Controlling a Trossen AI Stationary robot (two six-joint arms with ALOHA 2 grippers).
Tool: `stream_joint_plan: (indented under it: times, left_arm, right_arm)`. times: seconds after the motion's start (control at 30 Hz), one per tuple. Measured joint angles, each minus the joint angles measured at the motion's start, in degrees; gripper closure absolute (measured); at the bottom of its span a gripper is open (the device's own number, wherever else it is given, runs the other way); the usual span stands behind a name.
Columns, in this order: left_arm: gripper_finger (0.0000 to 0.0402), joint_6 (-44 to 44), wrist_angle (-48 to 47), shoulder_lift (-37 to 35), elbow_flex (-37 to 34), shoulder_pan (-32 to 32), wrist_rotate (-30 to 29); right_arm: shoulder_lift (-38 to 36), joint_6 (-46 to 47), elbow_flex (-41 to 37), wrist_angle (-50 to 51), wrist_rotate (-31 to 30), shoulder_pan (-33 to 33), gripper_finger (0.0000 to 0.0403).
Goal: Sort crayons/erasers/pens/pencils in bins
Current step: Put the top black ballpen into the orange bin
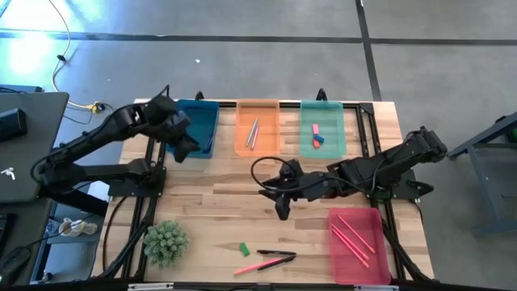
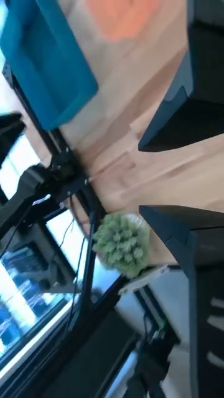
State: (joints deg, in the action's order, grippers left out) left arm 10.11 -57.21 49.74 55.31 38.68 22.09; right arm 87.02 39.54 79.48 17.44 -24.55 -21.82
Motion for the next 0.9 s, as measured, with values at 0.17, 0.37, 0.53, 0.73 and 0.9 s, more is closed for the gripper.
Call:
stream_joint_plan:
  times: [0.17,0.37,0.53,0.73,0.9]
  left_arm:
    - [0.0283,4.5,5.2,-2.5,-6.0,-2.5,0.0]
    - [0.0283,4.7,6.3,-2.5,-7.5,-5.3,-0.2]
    - [0.0283,4.0,6.3,-2.8,-7.5,-6.3,-0.2]
    - [0.0283,3.2,6.3,-2.9,-7.5,-6.6,-0.4]
    - [0.0283,3.8,6.4,-2.9,-7.5,-6.6,-0.4]
  right_arm:
    - [5.0,-3.9,10.7,12.3,-0.3,0.0,0.0261]
    - [13.8,-3.7,24.7,32.3,1.3,-0.4,0.0261]
    - [20.8,-3.6,31.7,43.5,7.1,-1.3,0.0261]
    - [26.4,-3.6,32.4,44.5,15.3,-3.1,0.0261]
    - [29.5,-4.2,32.5,43.9,18.8,-5.0,0.0261]
